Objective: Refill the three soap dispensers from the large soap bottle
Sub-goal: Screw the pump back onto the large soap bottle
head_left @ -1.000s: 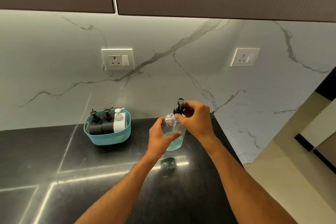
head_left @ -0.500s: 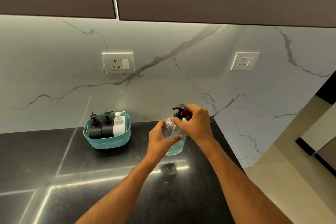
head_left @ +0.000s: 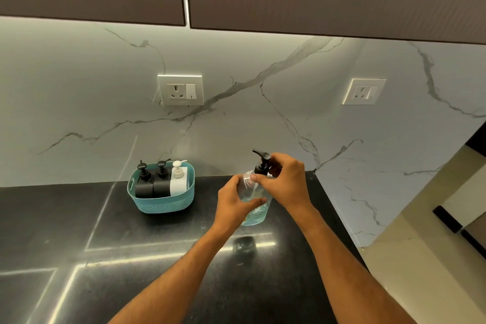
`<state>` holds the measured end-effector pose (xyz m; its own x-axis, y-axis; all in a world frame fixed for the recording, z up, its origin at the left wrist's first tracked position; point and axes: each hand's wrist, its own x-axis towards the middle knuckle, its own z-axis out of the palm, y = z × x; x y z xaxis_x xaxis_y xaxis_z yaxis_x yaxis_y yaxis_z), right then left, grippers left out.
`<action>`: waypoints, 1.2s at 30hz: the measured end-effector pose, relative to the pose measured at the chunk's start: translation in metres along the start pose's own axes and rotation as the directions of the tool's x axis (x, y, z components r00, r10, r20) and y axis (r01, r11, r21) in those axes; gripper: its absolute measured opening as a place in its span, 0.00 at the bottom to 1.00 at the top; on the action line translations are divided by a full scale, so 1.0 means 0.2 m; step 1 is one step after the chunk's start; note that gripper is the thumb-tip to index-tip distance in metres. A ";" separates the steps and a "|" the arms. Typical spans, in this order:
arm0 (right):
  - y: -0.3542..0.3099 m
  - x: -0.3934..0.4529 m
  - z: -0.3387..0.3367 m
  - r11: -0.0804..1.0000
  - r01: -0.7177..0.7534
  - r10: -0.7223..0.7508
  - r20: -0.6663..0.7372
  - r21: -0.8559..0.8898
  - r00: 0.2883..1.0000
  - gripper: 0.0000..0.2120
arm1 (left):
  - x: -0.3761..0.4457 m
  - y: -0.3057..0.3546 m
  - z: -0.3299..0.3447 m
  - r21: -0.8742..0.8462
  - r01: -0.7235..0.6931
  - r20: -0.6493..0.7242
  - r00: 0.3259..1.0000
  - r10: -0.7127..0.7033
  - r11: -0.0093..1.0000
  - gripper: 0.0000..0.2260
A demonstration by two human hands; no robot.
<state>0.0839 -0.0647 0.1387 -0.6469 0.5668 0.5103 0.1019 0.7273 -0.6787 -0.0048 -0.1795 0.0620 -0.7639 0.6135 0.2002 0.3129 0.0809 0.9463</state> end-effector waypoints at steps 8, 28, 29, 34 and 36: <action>-0.03 0.01 0.01 1.000 -0.003 0.003 0.046 0.016 0.999 0.19 | 0.01 0.02 -0.05 0.008 0.006 -0.008 1.000 -0.006 1.000 0.23; -0.08 0.02 0.07 0.991 -0.084 0.077 0.067 0.100 0.995 0.25 | 0.01 0.04 -0.17 0.017 0.043 -0.026 0.999 -0.042 0.999 0.25; -0.08 0.02 0.07 0.991 -0.076 0.068 0.077 0.107 0.995 0.25 | 0.01 0.03 -0.18 0.004 0.048 -0.026 0.999 -0.048 0.999 0.26; -0.06 0.01 0.06 0.993 -0.057 0.047 0.097 0.104 0.994 0.21 | -0.01 0.03 -0.18 -0.001 0.060 -0.019 0.998 -0.060 0.998 0.27; -0.06 0.00 0.07 0.993 -0.068 0.059 0.090 0.095 0.994 0.22 | -0.02 0.03 -0.18 -0.008 0.054 -0.017 0.998 -0.054 0.999 0.27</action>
<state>0.0732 -0.0796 0.1401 -0.7051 0.5718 0.4194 0.0736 0.6472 -0.7588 -0.0202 -0.2099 0.0757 -0.7890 0.5951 0.1529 0.2667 0.1076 0.9578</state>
